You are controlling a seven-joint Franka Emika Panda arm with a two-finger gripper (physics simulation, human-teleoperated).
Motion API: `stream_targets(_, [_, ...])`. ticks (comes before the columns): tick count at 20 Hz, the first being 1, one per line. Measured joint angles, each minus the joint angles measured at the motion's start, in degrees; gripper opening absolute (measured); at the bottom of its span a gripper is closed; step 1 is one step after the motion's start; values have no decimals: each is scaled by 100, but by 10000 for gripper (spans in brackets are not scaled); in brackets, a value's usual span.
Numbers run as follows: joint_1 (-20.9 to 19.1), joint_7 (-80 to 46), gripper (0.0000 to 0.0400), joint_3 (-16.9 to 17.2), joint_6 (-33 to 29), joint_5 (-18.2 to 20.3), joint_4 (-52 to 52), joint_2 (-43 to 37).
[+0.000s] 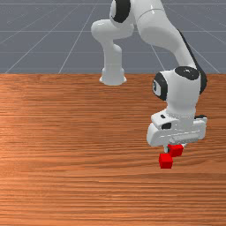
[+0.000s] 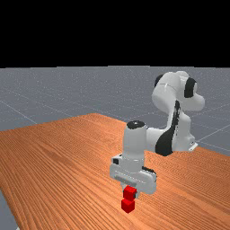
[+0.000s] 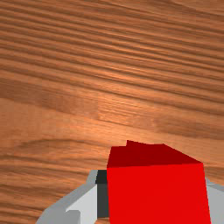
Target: Stack all the cube
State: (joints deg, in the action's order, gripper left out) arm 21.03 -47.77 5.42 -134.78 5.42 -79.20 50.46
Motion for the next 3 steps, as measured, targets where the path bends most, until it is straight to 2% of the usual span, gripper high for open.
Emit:
stream_targets(1, [2,-34,197,8,7,6,3,44])
stream_targets(2, [-1,-56,276,18,18,10,0,74])
stream_targets(3, [-11,-68,325,27,25,14,-2,92])
